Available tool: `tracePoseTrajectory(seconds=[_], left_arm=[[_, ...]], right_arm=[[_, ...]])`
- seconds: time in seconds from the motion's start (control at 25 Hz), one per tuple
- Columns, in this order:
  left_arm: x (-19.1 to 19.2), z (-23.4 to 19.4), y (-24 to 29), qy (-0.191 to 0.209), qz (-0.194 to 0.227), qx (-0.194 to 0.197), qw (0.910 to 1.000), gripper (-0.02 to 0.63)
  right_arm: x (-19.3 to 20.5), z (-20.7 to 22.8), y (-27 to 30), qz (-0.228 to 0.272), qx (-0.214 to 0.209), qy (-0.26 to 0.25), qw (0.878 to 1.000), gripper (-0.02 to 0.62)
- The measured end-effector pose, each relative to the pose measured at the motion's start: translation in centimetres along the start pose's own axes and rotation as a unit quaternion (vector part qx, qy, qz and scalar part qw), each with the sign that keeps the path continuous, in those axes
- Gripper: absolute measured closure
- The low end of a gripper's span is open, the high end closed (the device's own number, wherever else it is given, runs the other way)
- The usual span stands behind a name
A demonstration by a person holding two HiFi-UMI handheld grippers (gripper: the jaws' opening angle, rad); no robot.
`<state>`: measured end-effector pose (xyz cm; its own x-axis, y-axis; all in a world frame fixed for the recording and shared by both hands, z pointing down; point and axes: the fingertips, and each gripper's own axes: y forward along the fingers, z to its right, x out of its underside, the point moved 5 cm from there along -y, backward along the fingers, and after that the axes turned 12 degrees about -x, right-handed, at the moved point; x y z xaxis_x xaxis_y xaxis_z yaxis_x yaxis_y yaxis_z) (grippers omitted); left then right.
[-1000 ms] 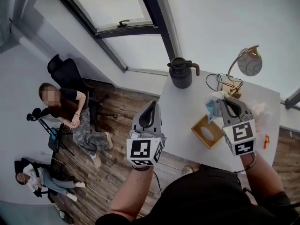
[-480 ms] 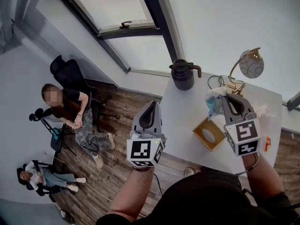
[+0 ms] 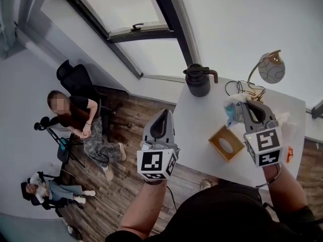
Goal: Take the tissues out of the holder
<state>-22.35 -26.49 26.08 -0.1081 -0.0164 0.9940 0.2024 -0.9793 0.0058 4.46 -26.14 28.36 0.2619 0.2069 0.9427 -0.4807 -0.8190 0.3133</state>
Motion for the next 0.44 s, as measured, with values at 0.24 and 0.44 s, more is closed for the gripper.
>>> tracePoseTrajectory(seconds=[0.24, 0.44], left_arm=[[0.0, 0.9, 0.3, -0.001, 0.003, 0.007, 1.0, 0.603], [0.4, 1.7, 0.2, -0.001, 0.0, 0.014, 0.9999, 0.603]], right_arm=[[0.1, 0.6, -0.7, 0.003, 0.008, -0.004, 1.0, 0.588], [0.6, 0.5, -1.1, 0.0, 0.008, -0.005, 1.0, 0.588]])
